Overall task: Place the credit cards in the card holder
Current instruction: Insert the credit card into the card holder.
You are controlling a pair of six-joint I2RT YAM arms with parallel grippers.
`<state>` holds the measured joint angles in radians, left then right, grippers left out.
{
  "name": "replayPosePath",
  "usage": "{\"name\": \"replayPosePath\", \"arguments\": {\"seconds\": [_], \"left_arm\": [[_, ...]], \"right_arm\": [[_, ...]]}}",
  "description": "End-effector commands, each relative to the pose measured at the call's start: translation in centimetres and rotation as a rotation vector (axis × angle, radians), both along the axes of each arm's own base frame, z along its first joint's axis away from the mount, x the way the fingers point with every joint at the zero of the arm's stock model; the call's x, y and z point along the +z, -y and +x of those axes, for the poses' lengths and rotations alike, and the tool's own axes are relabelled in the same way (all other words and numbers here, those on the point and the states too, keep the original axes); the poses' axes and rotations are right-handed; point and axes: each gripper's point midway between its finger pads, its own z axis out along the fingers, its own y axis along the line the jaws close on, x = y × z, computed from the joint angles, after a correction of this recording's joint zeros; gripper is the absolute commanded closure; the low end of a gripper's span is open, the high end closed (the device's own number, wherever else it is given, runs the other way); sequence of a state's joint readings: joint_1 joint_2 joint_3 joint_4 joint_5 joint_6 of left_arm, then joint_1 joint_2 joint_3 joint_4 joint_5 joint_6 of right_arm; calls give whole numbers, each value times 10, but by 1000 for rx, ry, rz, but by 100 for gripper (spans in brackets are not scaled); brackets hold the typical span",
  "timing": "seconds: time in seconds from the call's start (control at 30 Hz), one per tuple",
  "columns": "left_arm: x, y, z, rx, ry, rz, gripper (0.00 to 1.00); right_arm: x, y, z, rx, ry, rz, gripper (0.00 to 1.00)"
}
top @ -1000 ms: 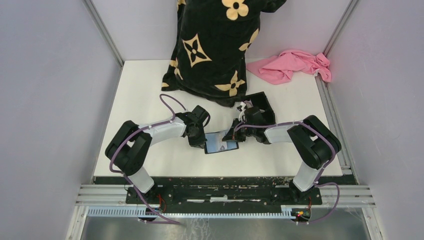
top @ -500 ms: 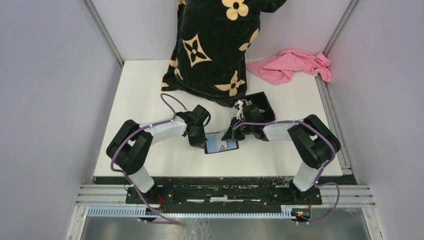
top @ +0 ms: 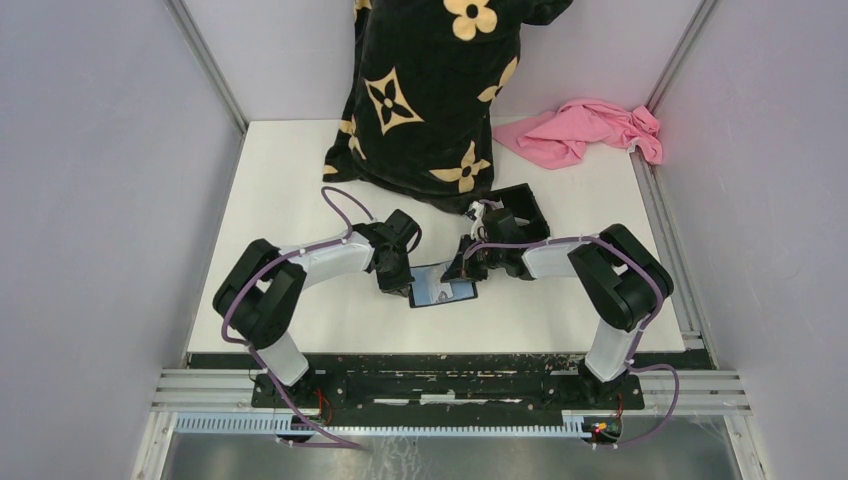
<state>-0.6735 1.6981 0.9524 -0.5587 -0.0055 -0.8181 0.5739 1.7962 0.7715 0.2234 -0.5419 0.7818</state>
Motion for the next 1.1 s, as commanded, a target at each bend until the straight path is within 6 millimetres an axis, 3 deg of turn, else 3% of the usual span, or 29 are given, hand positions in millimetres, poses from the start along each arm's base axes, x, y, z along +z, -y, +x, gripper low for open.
{"name": "replayPosePath", "arguments": {"seconds": [0.0, 0.17, 0.4, 0.83, 0.97, 1.07], "left_arm": [[-46, -18, -12, -34, -45, 106, 96], [-46, -16, -12, -39, -44, 100, 97], [-45, -14, -12, -44, -39, 95, 97], [-43, -10, -11, -54, -26, 65, 97], [-42, -8, -11, -61, -19, 53, 97], [-41, -5, -11, -68, -13, 30, 97]], "right_arm": [[-26, 11, -19, 17, -71, -93, 97], [-25, 7, -21, 45, -55, -131, 86], [-22, 2, -24, 73, -23, -201, 62], [-21, -1, -30, 115, -2, -336, 54], [-22, -4, -31, 125, 14, -394, 45], [-24, -6, -32, 127, 14, -427, 43]]}}
